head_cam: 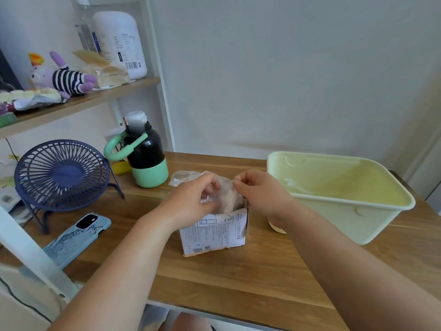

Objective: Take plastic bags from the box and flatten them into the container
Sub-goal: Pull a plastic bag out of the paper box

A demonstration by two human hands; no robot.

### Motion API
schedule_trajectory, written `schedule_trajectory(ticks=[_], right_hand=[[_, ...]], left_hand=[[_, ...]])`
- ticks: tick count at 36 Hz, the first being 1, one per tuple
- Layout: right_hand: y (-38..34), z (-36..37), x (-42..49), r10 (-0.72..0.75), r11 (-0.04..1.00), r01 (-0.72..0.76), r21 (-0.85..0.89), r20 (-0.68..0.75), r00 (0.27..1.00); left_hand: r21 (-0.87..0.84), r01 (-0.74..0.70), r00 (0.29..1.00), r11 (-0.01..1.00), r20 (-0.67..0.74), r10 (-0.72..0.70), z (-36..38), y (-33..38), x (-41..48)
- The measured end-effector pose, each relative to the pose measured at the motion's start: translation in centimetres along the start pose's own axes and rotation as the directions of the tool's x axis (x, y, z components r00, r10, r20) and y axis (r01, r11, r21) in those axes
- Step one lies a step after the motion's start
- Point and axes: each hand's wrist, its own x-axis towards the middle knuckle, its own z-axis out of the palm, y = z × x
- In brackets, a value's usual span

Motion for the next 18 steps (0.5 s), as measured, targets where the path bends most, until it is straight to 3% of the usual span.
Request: schedule_trajectory(ticks=[12,15,18], right_hand=[[-0.5,-0.5,-0.5,-0.066,0.983,0.085,0.162,-0.123,0.99],[-0.7,-0.8,-0.5,-0.028,0.965,0.069,0.253,-0.162,0.986],[-0.6,-1.1,-0.5,-0.03,0.984,0.048,0.172,-0.105,0.994]], left_hand=[[0.16,-0.006,1.0,0.987,-0.006,0.007,-0.3,0.5,0.1],[0.282,0.017,0.998,0.959,-0.058,-0.001,-0.1,0.5,0.1],[0.3,0.008,0.995,0.954,-0.094,0.021,0.2,0.6,0.5]])
